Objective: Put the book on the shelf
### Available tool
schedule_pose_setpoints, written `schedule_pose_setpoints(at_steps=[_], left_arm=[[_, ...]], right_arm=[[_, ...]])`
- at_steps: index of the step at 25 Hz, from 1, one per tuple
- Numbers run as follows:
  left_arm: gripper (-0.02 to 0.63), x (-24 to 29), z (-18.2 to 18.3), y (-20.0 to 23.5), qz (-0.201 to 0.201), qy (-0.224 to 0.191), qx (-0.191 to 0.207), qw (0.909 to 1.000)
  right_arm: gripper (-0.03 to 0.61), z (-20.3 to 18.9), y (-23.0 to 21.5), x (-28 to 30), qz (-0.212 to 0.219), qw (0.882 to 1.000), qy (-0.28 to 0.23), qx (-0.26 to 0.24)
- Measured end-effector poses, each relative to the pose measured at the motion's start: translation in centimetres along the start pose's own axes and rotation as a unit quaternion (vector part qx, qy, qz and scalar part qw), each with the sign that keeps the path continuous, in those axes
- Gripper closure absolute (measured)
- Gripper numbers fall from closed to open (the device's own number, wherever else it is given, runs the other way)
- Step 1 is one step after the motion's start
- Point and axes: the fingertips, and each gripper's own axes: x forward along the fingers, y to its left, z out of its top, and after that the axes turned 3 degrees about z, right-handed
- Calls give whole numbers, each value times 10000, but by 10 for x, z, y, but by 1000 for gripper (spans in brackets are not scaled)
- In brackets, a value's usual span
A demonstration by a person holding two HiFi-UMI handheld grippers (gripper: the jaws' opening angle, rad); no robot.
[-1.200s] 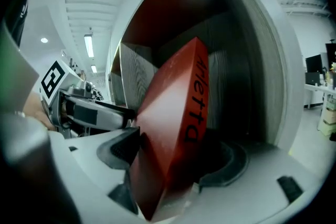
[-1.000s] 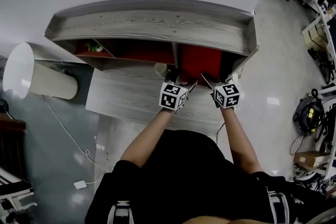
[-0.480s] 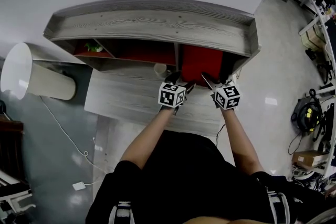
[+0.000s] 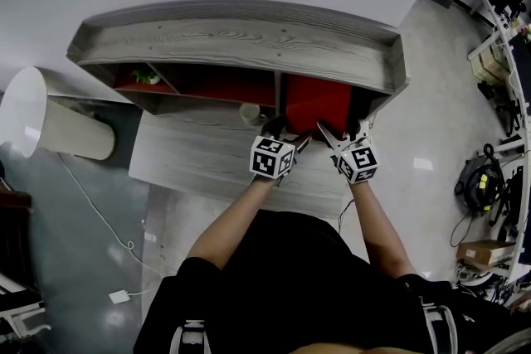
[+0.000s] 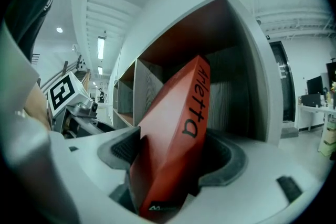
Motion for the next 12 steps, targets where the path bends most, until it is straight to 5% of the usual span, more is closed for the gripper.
schedule_pose_setpoints(at_steps=[5, 12], left_arm=[[259, -3, 9, 6, 189, -176, 193, 9995], [262, 4, 15, 16, 356, -197, 246, 9989]], right_arm=[[230, 1, 3, 3, -5, 9999, -120, -70], [221, -12, -11, 22, 31, 9986, 250, 464]])
